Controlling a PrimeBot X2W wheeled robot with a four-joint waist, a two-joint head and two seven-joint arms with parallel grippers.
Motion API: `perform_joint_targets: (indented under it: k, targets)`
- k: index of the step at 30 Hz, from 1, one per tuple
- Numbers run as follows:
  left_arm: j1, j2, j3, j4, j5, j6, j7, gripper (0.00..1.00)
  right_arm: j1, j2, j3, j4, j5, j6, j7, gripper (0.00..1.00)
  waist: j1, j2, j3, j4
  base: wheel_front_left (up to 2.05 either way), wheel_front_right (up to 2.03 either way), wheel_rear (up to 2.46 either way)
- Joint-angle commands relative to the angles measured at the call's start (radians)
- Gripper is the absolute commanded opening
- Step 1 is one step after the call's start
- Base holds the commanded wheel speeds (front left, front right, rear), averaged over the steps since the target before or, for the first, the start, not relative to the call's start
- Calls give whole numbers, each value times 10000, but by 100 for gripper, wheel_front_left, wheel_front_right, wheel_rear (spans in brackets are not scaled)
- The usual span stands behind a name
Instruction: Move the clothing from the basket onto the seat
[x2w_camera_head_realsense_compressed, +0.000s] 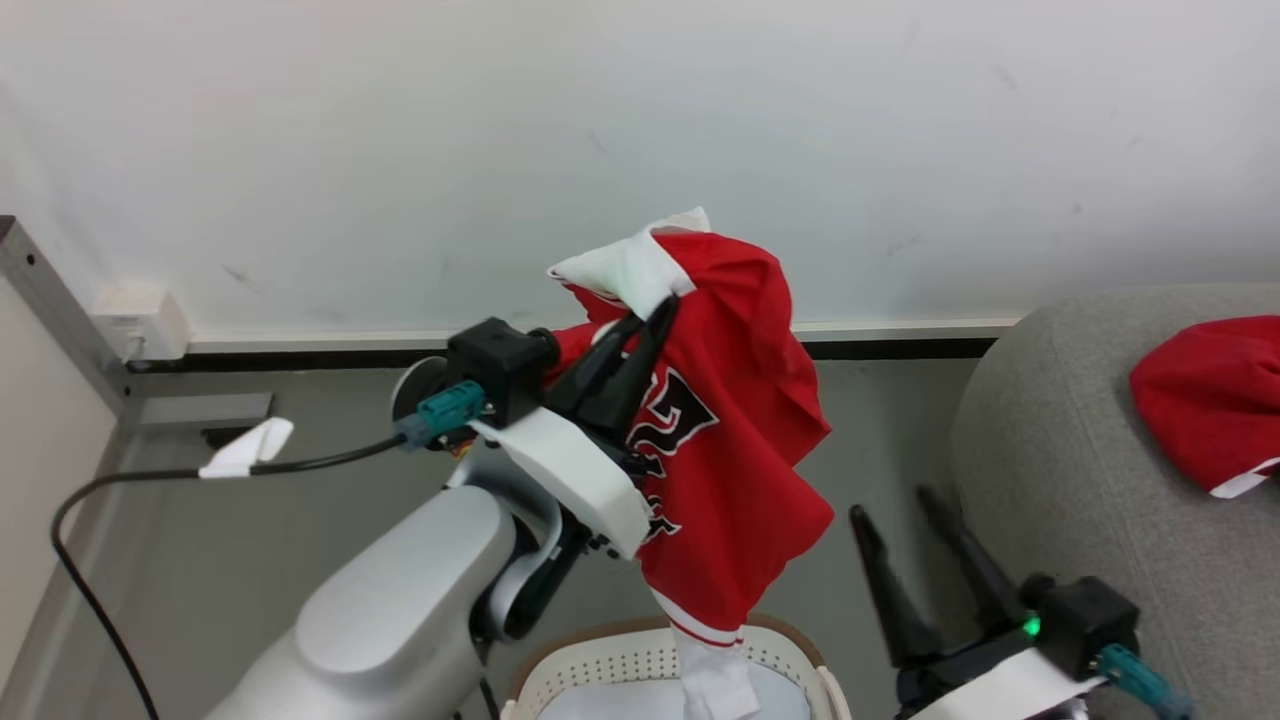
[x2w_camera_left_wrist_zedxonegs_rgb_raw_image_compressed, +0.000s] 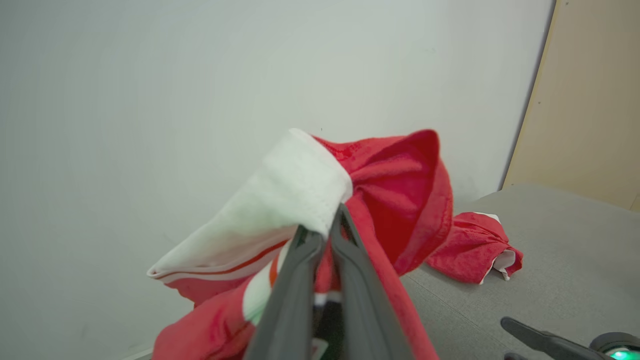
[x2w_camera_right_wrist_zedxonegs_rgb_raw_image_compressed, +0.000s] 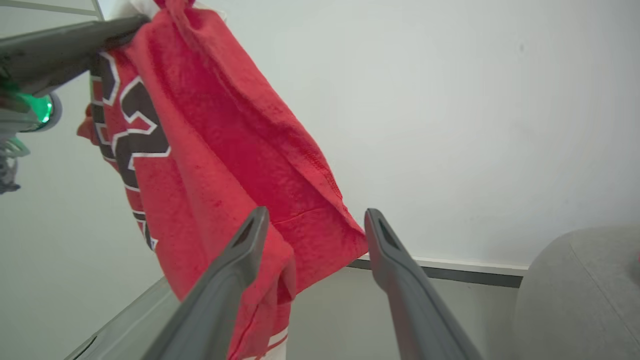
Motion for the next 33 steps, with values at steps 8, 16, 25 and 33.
perform_joint_targets:
  k: [8,16,25,33]
  targets:
    - [191,-361,-407,161,0,-243,-42,0,-897,-493,1740,551,394,-23,2,100,0,-1,-107,433,0,0,0]
    - [334,-867,-1040,409,107,-548,35,0,-1923,-678,3322,2053,1158,-23,398,100,0,-1,-319,1207,0,0,0]
    - [423,-1344,-1573,519,187,-759,147,0,-2224,-339,3912,3446,1857,-23,382,100,0,-1,-510,1961,0,0,0]
    - [425,-1400,-1765,444,114,-843,244,0,-2650,43,3754,4427,2072,-23,39,47,0,-1,-493,2281,0,0,0]
